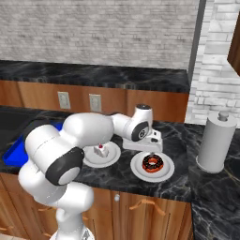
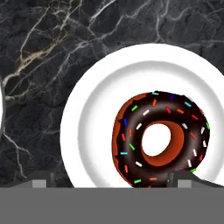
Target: Move the dessert items from the plates to the tray.
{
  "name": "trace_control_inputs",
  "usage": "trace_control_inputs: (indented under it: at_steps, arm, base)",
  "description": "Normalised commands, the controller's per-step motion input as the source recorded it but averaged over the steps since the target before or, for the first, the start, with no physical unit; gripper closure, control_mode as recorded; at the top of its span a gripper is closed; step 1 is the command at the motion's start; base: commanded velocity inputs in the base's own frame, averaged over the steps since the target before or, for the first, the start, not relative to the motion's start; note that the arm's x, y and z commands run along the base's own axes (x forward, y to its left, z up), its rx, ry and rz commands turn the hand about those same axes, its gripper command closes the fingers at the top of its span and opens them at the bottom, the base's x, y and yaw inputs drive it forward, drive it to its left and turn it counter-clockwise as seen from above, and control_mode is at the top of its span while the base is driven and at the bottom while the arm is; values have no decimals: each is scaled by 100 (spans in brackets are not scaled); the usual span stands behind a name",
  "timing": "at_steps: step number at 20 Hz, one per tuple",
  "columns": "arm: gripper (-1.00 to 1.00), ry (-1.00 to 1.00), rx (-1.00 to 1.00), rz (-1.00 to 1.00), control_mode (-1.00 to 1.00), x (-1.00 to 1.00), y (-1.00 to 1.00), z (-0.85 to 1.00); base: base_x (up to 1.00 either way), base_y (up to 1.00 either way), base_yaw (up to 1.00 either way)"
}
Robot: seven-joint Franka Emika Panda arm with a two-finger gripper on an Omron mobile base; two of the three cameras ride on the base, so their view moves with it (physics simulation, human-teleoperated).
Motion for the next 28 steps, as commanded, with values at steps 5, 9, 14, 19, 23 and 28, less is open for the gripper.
trace_control_inputs:
  at_steps: [5, 9, 14, 19, 23, 28]
  arm:
    - [-100, 0, 0, 0, -100, 25, -14, -23]
    - [-100, 0, 0, 0, -100, 21, -8, -21]
    - [-100, 0, 0, 0, -100, 15, 0, -27]
    - [-100, 0, 0, 0, -100, 1, -10, -20]
    - [-100, 0, 0, 0, -100, 0, -15, -12]
    - [-100, 0, 0, 0, -100, -6, -6, -2]
  base:
    - [0, 0, 0]
    - [0, 0, 0]
    - [0, 0, 0]
    - [0, 0, 0]
    - [0, 0, 0]
    - [0, 0, 0]
